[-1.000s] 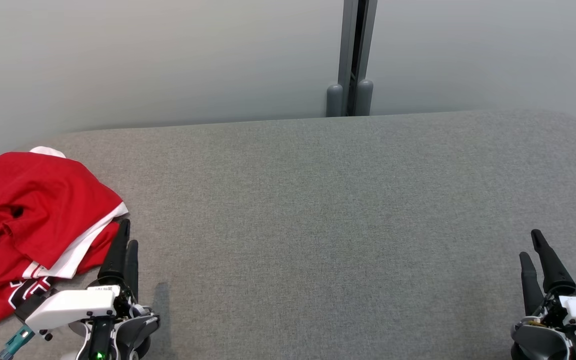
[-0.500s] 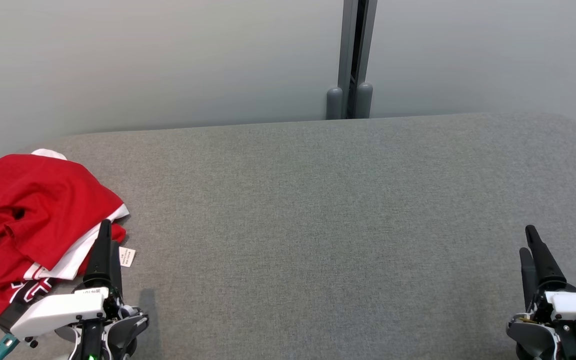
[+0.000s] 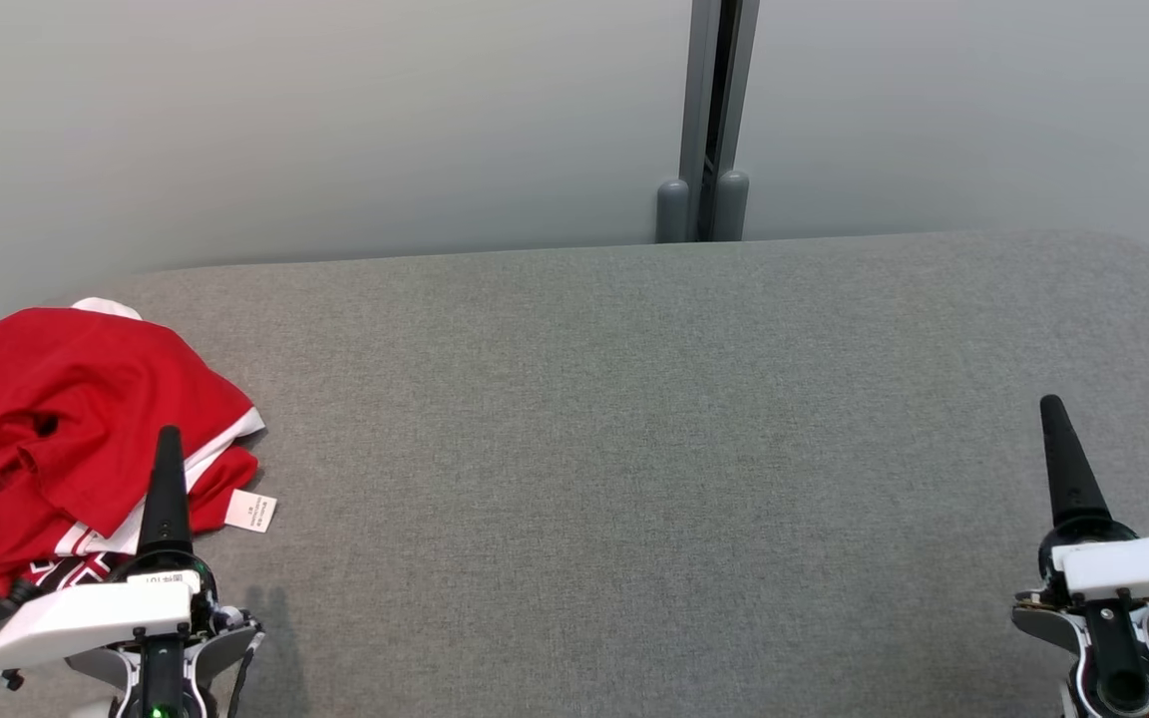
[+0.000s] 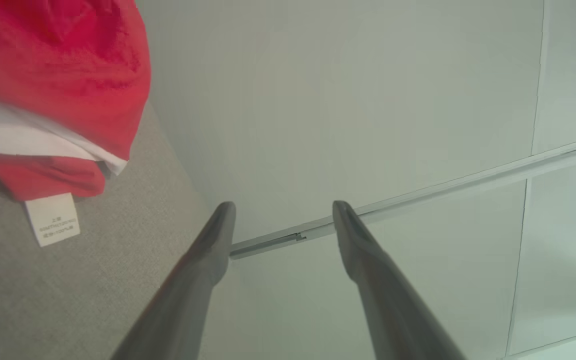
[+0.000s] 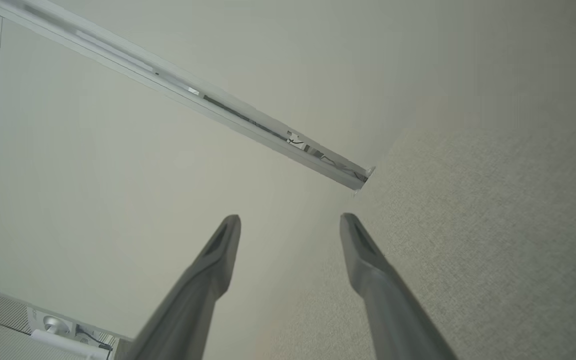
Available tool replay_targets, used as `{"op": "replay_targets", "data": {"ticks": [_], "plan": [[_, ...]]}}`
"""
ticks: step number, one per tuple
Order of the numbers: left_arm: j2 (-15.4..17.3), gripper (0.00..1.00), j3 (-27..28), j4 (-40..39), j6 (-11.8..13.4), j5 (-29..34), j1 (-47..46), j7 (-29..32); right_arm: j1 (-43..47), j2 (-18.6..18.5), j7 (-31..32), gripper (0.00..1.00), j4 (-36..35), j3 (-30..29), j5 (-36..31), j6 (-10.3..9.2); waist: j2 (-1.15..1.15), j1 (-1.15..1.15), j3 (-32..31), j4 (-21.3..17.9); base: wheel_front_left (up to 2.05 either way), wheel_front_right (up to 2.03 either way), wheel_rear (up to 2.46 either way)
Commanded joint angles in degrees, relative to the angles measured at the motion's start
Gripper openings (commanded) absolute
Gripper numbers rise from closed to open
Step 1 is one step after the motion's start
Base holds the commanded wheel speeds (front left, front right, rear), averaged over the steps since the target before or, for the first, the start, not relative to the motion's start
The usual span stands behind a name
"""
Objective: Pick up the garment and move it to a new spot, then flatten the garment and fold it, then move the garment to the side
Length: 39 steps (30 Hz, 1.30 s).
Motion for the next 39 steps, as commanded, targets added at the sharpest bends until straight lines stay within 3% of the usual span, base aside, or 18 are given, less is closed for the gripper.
{"op": "replay_targets", "data": {"ticks": [1, 10, 14, 25, 34, 39], "plan": [[0.5, 1.00, 0.5, -1.6, -0.2, 1.6, -0.7, -0.4, -1.6, -0.7, -0.6, 1.00, -1.3, 0.4, -2.1, 0.08, 0.00, 0.00, 0.0, 0.0, 0.00, 0.00, 0.00], [0.6, 1.00, 1.6, -6.4, -0.2, 11.7, 0.1, -2.0, -2.5, -2.1, -2.6, 1.00, -4.7, 3.9, -17.0, 0.09, 0.00, 0.00, -0.3, 0.4, 0.00, 0.00, 0.00], [0.6, 1.00, 0.6, -8.9, 1.1, 17.4, 0.6, -2.7, -2.7, -2.5, -3.4, 1.00, -6.4, 5.0, -23.5, 0.09, 0.00, 0.00, -0.3, 0.5, 0.00, 0.00, 0.00], [0.6, 1.00, -7.1, -13.2, 7.2, 33.9, 2.6, -4.5, -2.7, -2.6, -5.5, 1.00, -8.6, 7.0, -35.2, 0.10, 0.00, 0.00, -0.1, 0.6, 0.00, 0.00, 0.00], [0.7, 1.00, -11.8, -13.7, 11.8, 44.5, 3.0, -5.7, -2.2, -2.6, -6.9, 1.00, -6.6, 9.4, -40.7, 0.10, 0.00, 0.00, -0.1, 0.4, 0.00, 0.00, 0.00], [0.7, 1.00, -14.1, -11.8, 15.7, 51.4, 3.4, -6.4, -2.2, -2.6, -7.7, 1.00, -5.0, 10.7, -43.6, 0.10, 0.00, 0.00, -0.1, 0.3, 0.00, 0.00, 0.00]]}}
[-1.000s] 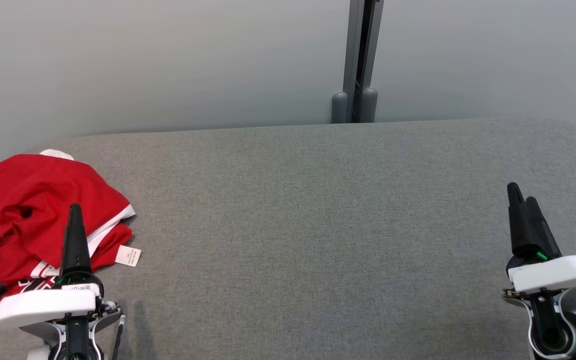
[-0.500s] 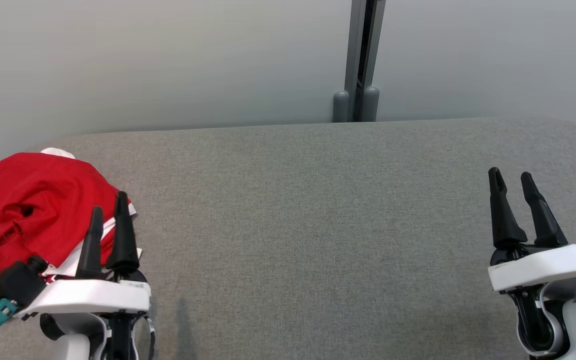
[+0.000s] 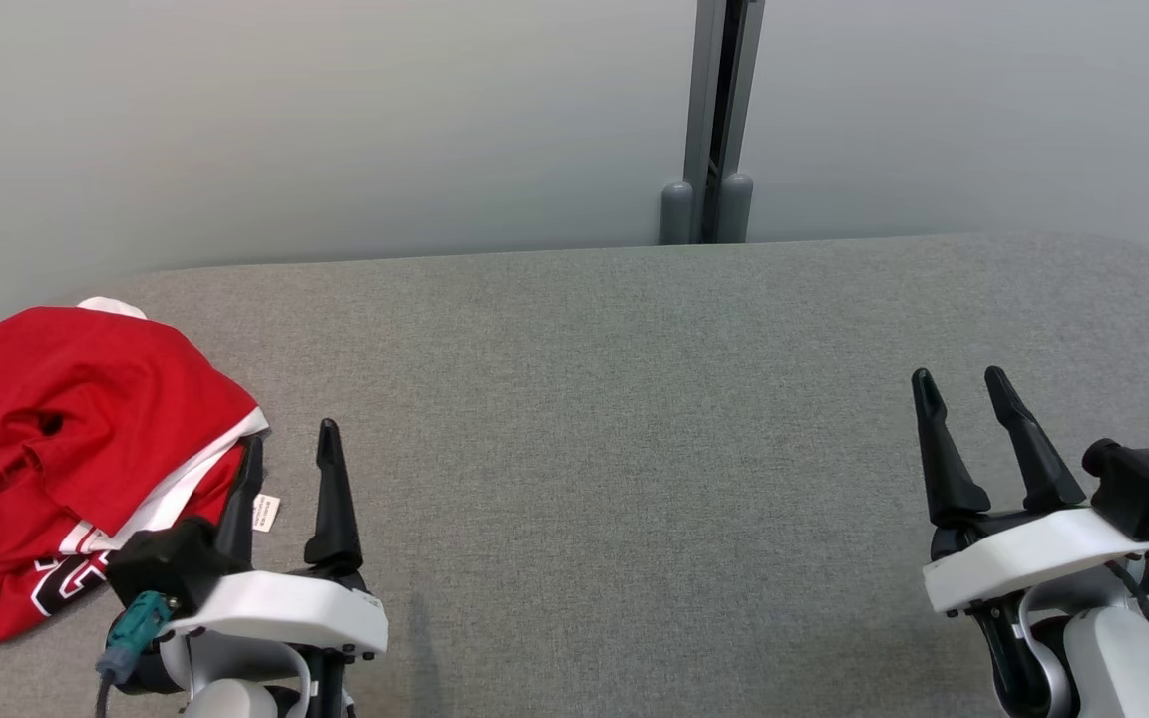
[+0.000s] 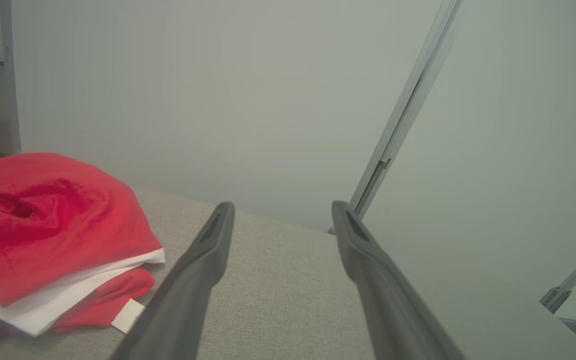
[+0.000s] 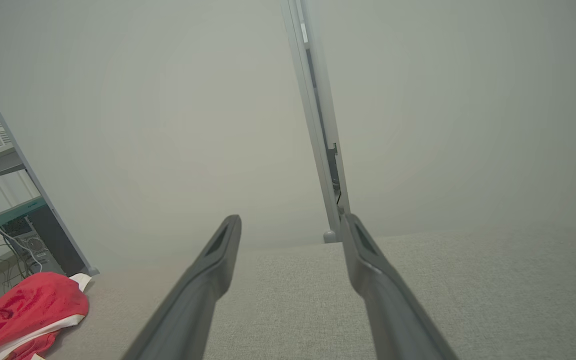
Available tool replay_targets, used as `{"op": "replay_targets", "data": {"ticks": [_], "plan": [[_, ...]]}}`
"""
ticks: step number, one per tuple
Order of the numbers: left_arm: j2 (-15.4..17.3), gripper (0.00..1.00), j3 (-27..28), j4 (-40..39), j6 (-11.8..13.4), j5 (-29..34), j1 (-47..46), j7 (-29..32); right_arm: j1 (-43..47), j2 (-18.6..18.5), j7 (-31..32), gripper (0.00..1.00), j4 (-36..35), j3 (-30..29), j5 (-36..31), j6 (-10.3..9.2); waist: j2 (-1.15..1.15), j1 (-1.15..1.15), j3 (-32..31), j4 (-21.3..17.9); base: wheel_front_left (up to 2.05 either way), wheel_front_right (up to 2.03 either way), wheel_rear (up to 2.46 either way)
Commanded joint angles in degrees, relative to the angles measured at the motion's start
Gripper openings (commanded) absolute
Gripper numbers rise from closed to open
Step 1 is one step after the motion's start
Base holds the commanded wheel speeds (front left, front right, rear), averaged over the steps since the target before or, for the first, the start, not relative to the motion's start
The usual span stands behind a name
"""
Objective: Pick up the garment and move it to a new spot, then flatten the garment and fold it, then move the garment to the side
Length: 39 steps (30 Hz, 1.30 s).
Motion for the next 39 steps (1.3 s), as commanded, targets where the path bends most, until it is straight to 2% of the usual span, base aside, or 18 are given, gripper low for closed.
{"op": "replay_targets", "data": {"ticks": [1, 7, 16, 39], "plan": [[0.3, 1.00, -0.7, -0.2, 0.8, 2.3, -0.3, -0.5, -0.6, -0.5, -0.6, 1.00, 0.0, 0.4, -1.6, 0.09, 0.00, 0.00, 0.0, 0.0, 0.00, 0.00, 0.00], [0.8, 1.00, -3.5, 1.0, 3.5, 6.0, 0.4, -1.2, -0.3, -0.4, -1.6, 1.00, 2.1, 2.0, -4.5, 0.09, 0.00, 0.00, -0.2, 0.0, 0.00, 0.00, 0.00], [1.8, 1.00, -6.9, 3.2, 5.4, 10.5, 0.6, -2.4, 0.0, 0.1, -2.8, 1.00, 3.9, 2.1, -8.6, 0.10, 0.00, 0.00, -0.6, 0.2, 0.00, 0.00, 0.00], [0.8, 1.00, -7.7, 5.9, 3.0, 18.8, 2.4, -4.9, 1.1, 1.2, -5.8, 1.00, 6.9, 0.1, -19.6, 0.11, 0.00, 0.00, -1.5, 0.1, 0.00, 0.00, 0.00]]}}
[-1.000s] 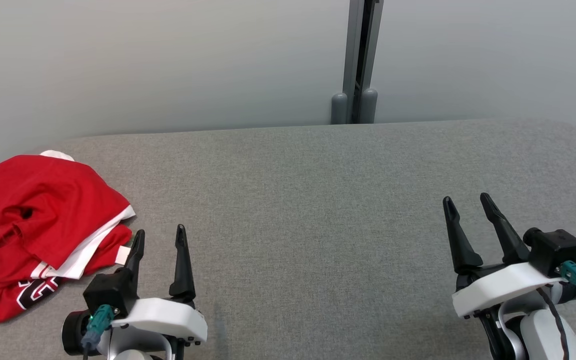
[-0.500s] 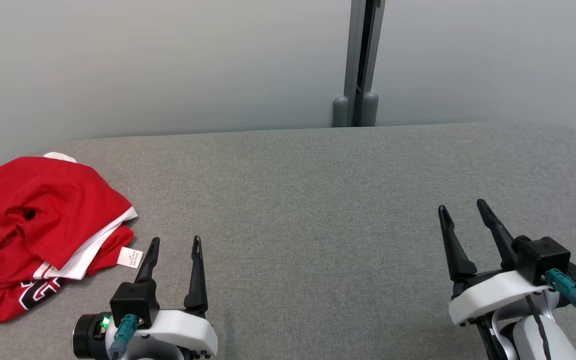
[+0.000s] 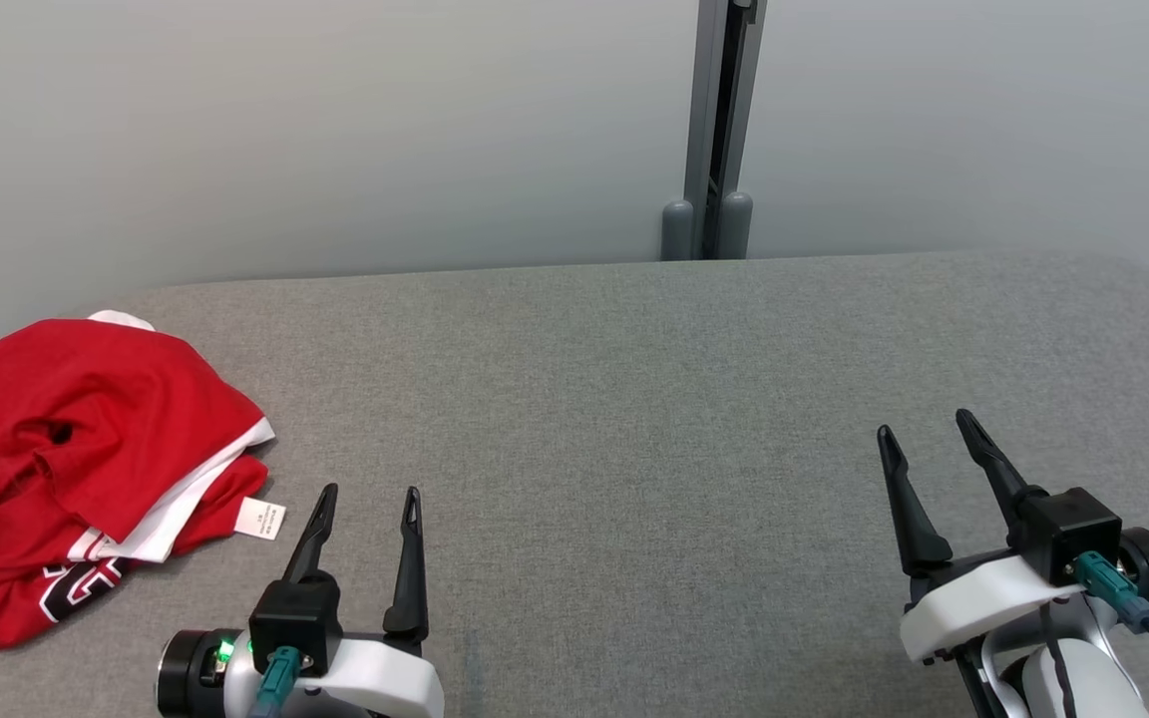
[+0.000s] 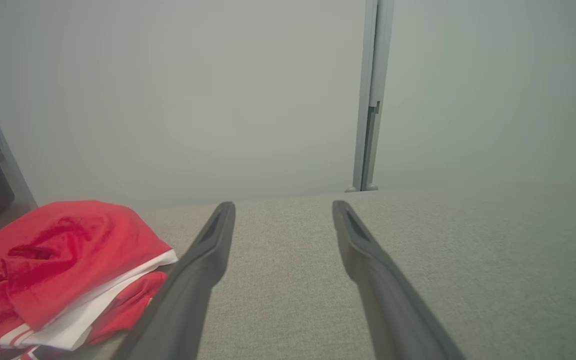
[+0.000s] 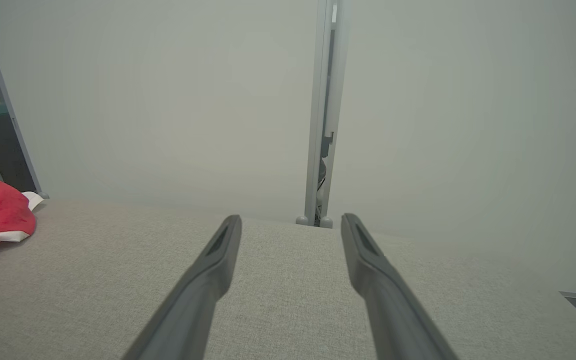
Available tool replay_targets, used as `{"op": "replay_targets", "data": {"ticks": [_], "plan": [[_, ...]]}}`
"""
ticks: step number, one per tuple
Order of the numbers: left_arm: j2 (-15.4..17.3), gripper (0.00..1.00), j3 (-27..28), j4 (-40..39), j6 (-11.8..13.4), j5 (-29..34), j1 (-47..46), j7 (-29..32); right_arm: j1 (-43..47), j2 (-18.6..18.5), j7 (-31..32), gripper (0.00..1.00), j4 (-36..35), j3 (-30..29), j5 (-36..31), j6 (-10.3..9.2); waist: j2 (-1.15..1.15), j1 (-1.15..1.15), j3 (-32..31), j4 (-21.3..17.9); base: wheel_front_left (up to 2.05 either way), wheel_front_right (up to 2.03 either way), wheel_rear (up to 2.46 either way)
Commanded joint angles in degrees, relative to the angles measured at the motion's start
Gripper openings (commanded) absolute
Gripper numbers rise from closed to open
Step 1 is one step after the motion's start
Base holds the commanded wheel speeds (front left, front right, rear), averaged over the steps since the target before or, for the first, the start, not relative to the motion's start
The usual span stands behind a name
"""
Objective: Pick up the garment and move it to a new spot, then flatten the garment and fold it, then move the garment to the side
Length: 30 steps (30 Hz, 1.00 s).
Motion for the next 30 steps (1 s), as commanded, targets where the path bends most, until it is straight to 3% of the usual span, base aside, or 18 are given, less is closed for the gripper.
{"op": "replay_targets", "data": {"ticks": [1, 13, 30], "plan": [[0.2, 1.00, 0.1, -0.1, -0.2, 0.9, 0.5, -0.4, 0.2, -0.2, -0.4, 1.00, 0.0, -0.2, -0.9, 0.10, 0.00, 0.00, 0.0, 0.0, 0.00, 0.00, 0.00], [0.0, 1.00, 0.1, 0.0, -0.5, 5.3, 1.2, -1.6, 0.5, -0.3, -1.8, 1.00, 0.5, 0.6, -2.9, 0.10, 0.00, 0.00, -0.5, -0.2, 0.00, 0.00, 0.00], [-0.1, 1.00, -0.3, 0.2, -0.2, 3.3, 1.0, -1.5, 0.5, -0.3, -1.8, 1.00, 1.3, 0.5, -1.7, 0.10, 0.00, 0.00, -0.6, 0.0, 0.00, 0.00, 0.00]]}}
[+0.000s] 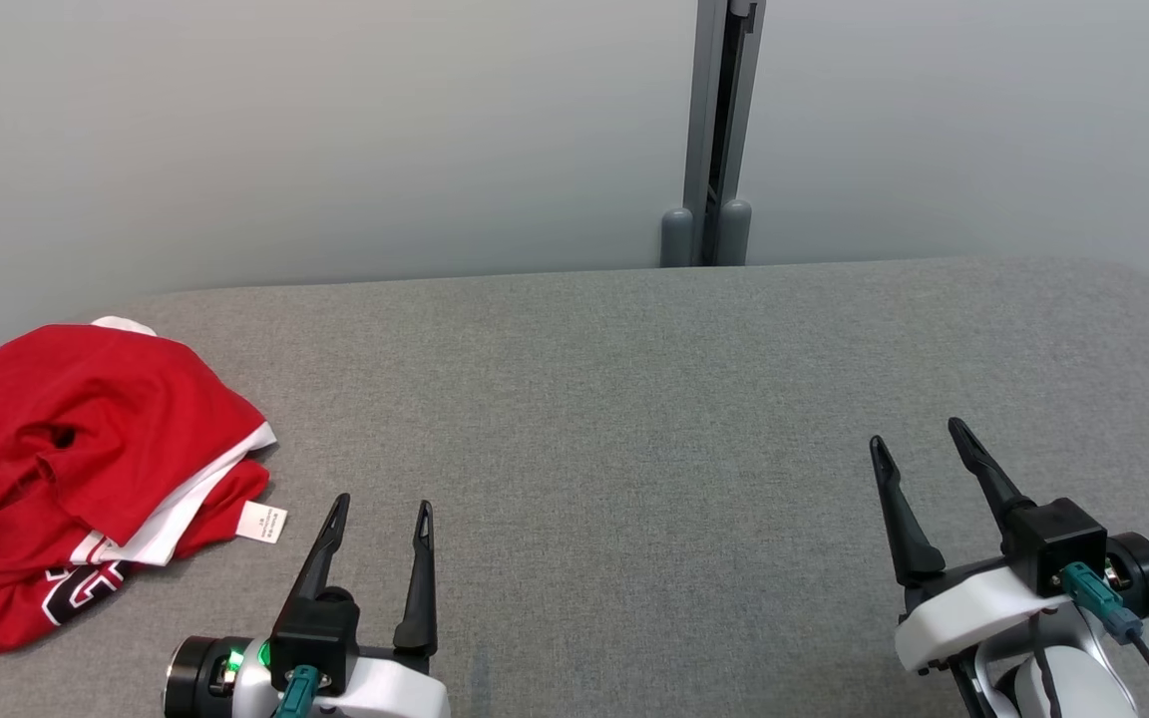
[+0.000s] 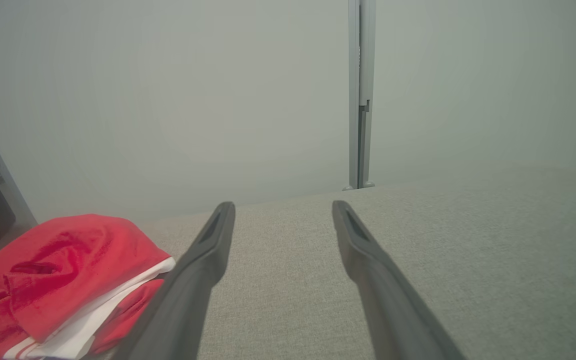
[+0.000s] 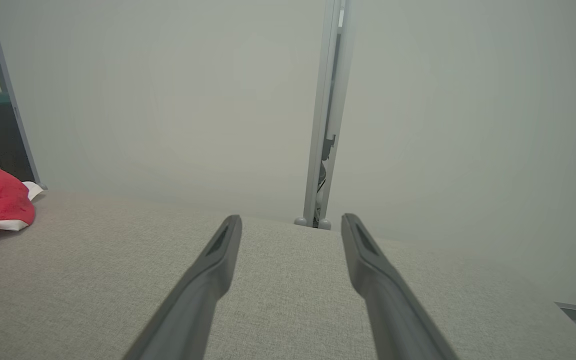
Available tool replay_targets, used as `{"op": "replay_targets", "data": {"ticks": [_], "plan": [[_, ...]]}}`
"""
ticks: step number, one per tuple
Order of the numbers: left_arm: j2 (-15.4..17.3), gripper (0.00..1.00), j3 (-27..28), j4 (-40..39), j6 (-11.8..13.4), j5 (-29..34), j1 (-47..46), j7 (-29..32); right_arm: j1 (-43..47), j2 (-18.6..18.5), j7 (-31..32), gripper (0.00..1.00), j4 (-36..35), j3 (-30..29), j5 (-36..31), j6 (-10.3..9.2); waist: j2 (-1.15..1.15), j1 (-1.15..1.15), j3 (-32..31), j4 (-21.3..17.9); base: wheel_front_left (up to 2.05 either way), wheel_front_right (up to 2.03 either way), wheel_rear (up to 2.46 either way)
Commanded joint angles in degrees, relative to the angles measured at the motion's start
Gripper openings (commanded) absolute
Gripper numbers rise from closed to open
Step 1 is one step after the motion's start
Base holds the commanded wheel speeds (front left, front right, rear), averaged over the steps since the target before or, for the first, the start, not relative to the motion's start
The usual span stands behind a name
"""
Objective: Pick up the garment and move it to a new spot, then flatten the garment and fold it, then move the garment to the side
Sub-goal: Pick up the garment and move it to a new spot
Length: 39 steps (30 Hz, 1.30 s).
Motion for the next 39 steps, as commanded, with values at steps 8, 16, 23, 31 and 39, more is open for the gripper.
{"op": "replay_targets", "data": {"ticks": [8, 16, 23, 31, 39], "plan": [[0.2, 1.00, 0.0, 0.1, -0.1, -0.5, 0.0, -0.1, 0.3, -0.3, -0.3, 1.00, 0.2, 0.0, 0.4, 0.10, 0.00, 0.00, 0.0, 0.2, 0.00, 0.00, 0.00], [0.2, 1.00, 0.4, 0.3, -0.5, 0.1, 0.0, -0.1, 1.1, -0.2, -0.3, 1.00, -0.1, 0.2, 1.1, 0.10, 0.00, 0.00, 0.2, 2.3, 0.00, 0.00, 0.00], [0.2, 1.00, 1.2, 0.4, -0.9, 1.2, 0.8, -0.1, 2.0, -0.2, -0.3, 1.00, -0.5, 0.5, 1.4, 0.06, 0.00, 0.00, 0.2, 8.0, 0.00, 0.00, 0.00], [0.3, 1.00, 3.7, 0.5, -2.0, 2.7, 1.7, -0.1, 2.8, -0.3, -0.3, 1.00, -0.7, 1.8, 3.0, 0.05, 0.00, 0.00, -1.0, 16.7, 0.00, 0.00, 0.00], [1.0, 1.00, 6.0, -0.1, -2.7, 3.6, 3.1, -0.1, 3.1, -0.2, -0.3, 1.00, -0.8, 4.3, 4.9, 0.05, 0.00, 0.00, -2.2, 23.9, 0.00, 0.00, 0.00]]}}
